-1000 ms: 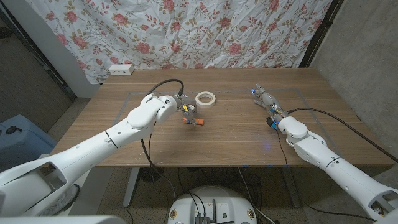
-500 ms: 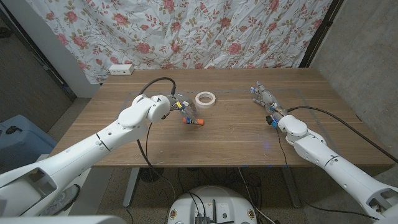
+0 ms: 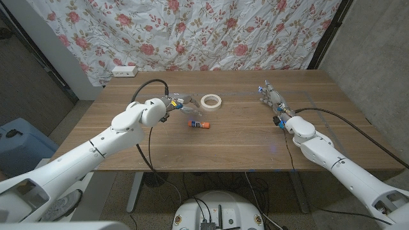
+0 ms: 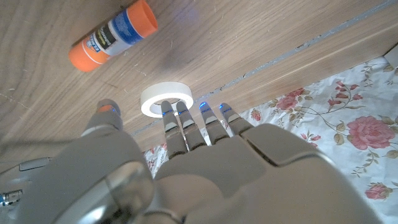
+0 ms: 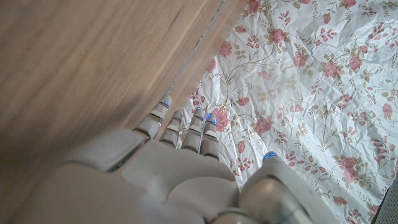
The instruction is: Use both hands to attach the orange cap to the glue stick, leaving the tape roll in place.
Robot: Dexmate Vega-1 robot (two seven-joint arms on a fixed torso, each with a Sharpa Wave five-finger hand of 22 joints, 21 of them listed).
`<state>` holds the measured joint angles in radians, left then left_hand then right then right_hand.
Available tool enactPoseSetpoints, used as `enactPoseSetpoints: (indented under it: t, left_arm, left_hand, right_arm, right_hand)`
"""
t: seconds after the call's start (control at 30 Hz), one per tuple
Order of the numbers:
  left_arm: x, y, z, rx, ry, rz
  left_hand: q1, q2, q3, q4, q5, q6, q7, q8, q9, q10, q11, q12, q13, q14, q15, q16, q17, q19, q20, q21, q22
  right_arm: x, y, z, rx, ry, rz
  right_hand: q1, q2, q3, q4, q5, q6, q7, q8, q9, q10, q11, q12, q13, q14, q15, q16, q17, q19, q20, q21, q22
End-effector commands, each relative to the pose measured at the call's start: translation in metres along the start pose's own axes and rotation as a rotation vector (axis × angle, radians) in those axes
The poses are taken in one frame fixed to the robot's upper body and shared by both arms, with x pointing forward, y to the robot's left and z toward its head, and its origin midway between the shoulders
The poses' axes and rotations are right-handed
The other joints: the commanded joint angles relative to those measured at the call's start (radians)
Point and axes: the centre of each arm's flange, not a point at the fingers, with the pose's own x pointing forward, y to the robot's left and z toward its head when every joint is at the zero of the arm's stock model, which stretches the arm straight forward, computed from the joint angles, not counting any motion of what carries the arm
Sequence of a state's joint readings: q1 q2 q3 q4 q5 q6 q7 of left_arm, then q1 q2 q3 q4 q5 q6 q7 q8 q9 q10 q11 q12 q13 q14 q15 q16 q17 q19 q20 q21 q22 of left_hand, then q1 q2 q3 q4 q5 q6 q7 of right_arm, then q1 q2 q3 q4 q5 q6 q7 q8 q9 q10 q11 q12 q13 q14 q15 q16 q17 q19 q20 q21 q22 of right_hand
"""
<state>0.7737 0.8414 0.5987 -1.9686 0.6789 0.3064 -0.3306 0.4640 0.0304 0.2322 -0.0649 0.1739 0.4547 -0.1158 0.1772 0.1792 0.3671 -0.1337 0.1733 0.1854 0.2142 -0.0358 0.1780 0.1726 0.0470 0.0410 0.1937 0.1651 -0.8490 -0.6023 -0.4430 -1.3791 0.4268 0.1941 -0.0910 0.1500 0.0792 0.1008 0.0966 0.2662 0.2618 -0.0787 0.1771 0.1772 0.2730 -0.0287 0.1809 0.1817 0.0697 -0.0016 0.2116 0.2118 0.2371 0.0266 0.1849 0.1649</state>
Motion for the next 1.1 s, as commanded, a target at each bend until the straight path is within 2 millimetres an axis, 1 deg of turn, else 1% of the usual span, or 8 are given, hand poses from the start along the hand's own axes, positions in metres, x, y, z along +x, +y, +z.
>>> enactPoseSetpoints:
  t: [0.03,0.23,0.33,0.47,0.63,0.77,0.93,1.1]
  left_arm:
    - [0.007,-0.005,-0.028,-0.161,0.006,0.129]
    - [0.014,-0.012,-0.044,-0.32,0.014,0.203]
    - [0.018,-0.02,-0.051,-0.4,0.014,0.249]
    - [0.016,-0.032,-0.06,-0.551,0.006,0.329]
    - [0.014,-0.04,-0.067,-0.642,0.022,0.37]
    - [0.017,-0.045,-0.073,-0.737,0.022,0.406]
    - [0.021,-0.061,-0.076,-0.942,0.012,0.496]
    - [0.024,-0.073,-0.076,-1.039,0.008,0.543]
  left_hand:
    - [-0.02,0.003,0.0,0.007,0.003,-0.004,0.003,0.001,0.001,-0.012,0.007,0.004,-0.001,-0.003,0.001,0.003,0.001,0.01,0.001,0.002,0.003]
    - [-0.037,0.015,0.001,0.015,0.005,0.0,0.014,0.005,0.001,-0.015,0.011,0.008,-0.001,-0.005,0.01,0.003,0.002,0.014,-0.006,0.001,0.003]
    - [-0.045,0.026,0.004,0.019,0.007,-0.007,0.017,0.003,0.0,-0.018,0.017,0.009,-0.001,-0.004,0.012,0.003,0.002,0.02,-0.012,0.002,0.003]
    - [-0.054,0.04,0.008,0.022,0.009,-0.02,0.02,0.0,0.0,-0.019,0.021,0.012,-0.002,0.006,0.01,0.007,0.001,0.033,-0.014,0.004,0.003]
    - [-0.056,0.049,0.013,0.021,0.011,-0.015,0.024,0.003,-0.001,-0.014,0.021,0.016,-0.002,0.015,0.006,0.009,0.0,0.042,-0.016,0.005,0.003]
    - [-0.058,0.056,0.017,0.021,0.012,-0.016,0.026,0.004,-0.001,-0.013,0.025,0.017,-0.003,0.018,0.005,0.008,0.0,0.045,-0.016,0.005,0.003]
    - [-0.061,0.074,0.026,0.02,0.014,-0.013,0.027,0.006,-0.001,-0.015,0.03,0.018,-0.003,0.034,0.0,0.012,-0.001,0.063,-0.01,0.007,0.003]
    - [-0.062,0.08,0.031,0.018,0.015,-0.012,0.028,0.006,-0.002,-0.016,0.031,0.019,-0.004,0.045,-0.001,0.013,-0.002,0.07,-0.009,0.008,0.002]
  right_arm:
    - [0.011,0.005,0.004,0.018,-0.008,-0.011]
    - [0.014,0.006,0.01,0.021,-0.018,-0.021]
    - [0.016,0.006,0.012,0.023,-0.017,-0.024]
    - [0.015,0.007,0.011,0.047,-0.033,-0.047]
    - [0.012,0.008,0.012,0.073,-0.048,-0.068]
    - [0.008,0.007,0.013,0.081,-0.051,-0.082]
    - [0.002,0.003,0.014,0.095,-0.059,-0.108]
    - [-0.002,0.003,0.017,0.097,-0.066,-0.109]
  right_hand:
    - [-0.012,0.0,-0.003,0.001,-0.001,-0.003,-0.002,0.002,0.001,-0.002,0.002,0.002,0.002,-0.002,-0.001,0.001,0.004,0.008,-0.005,0.003,0.002]
    - [-0.015,0.002,-0.004,0.002,0.0,-0.004,0.001,0.003,0.001,0.0,0.003,0.003,0.002,0.0,0.0,0.002,0.004,0.01,-0.006,0.003,0.002]
    - [-0.016,0.003,-0.004,0.003,0.0,-0.003,0.001,0.003,0.001,0.001,0.002,0.004,0.002,0.001,-0.001,0.002,0.004,0.01,-0.006,0.003,0.002]
    - [-0.018,0.004,-0.004,0.004,0.001,-0.003,0.001,0.004,0.001,-0.001,0.002,0.004,0.002,0.001,-0.002,0.002,0.004,0.01,-0.006,0.003,0.002]
    - [-0.021,0.007,-0.003,0.005,0.002,-0.003,0.001,0.005,0.001,-0.001,0.001,0.004,0.002,0.011,-0.004,0.006,0.004,0.013,-0.006,0.003,0.002]
    - [-0.023,0.008,-0.003,0.006,0.003,-0.007,0.002,0.005,0.001,-0.001,0.0,0.005,0.001,0.038,-0.004,0.015,0.003,0.014,-0.006,0.003,0.002]
    - [-0.025,0.01,-0.001,0.006,0.005,-0.01,0.0,0.006,0.0,-0.003,0.0,0.005,0.001,0.074,0.001,0.026,0.0,0.021,0.004,0.005,0.001]
    - [-0.026,0.01,-0.001,0.005,0.006,-0.013,0.0,0.006,0.0,-0.004,-0.001,0.005,0.001,0.084,0.0,0.028,-0.001,0.026,0.01,0.006,0.001]
